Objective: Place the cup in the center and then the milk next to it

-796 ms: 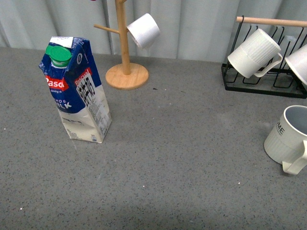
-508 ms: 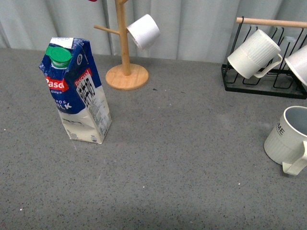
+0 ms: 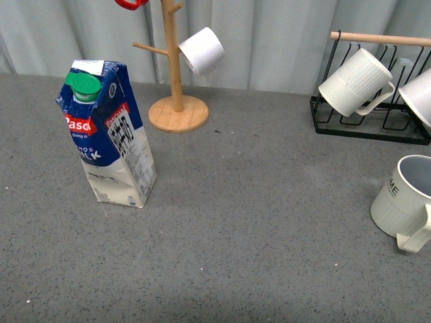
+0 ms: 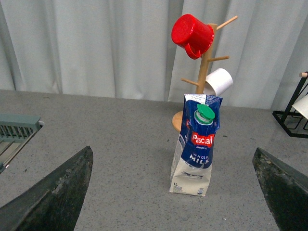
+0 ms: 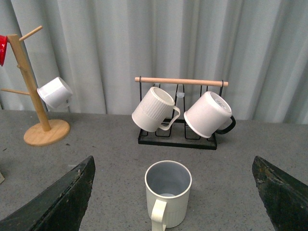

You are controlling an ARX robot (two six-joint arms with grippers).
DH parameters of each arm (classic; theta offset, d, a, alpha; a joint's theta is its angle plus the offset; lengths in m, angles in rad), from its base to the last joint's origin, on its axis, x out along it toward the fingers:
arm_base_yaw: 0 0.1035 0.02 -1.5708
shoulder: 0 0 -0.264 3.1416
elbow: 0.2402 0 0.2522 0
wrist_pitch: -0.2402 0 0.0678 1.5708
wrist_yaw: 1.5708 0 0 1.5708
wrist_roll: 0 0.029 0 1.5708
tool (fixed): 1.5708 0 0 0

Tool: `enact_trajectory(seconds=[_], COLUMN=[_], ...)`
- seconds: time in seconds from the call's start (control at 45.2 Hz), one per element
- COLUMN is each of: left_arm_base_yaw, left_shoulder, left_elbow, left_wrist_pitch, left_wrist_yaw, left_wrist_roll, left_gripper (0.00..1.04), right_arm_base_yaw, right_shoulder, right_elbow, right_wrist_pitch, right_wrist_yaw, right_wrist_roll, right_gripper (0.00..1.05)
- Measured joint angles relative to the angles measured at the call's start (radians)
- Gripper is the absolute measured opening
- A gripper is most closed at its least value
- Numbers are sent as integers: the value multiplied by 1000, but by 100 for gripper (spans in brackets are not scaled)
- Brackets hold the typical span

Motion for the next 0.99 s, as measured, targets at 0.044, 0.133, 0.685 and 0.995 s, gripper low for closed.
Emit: enact_trajectory(seconds=[0.044,0.133,0.685,0.995], left_arm_base_yaw=[0,0,0,0], left_shoulder=[0,0,0,0], left_elbow=[0,0,0,0], left_wrist_pitch=[0,0,0,0], left_wrist_yaw=[0,0,0,0], left_wrist_roll=[0,0,0,0], left_gripper=[98,98,98,98], right_arm_base_yaw=[0,0,0,0], right_shoulder=[0,0,0,0], right_elbow=[0,0,0,0], right_wrist_pitch=[0,0,0,0], right_wrist_yaw=[0,0,0,0], right_wrist_roll=[0,0,0,0], right_gripper=[95,95,95,95])
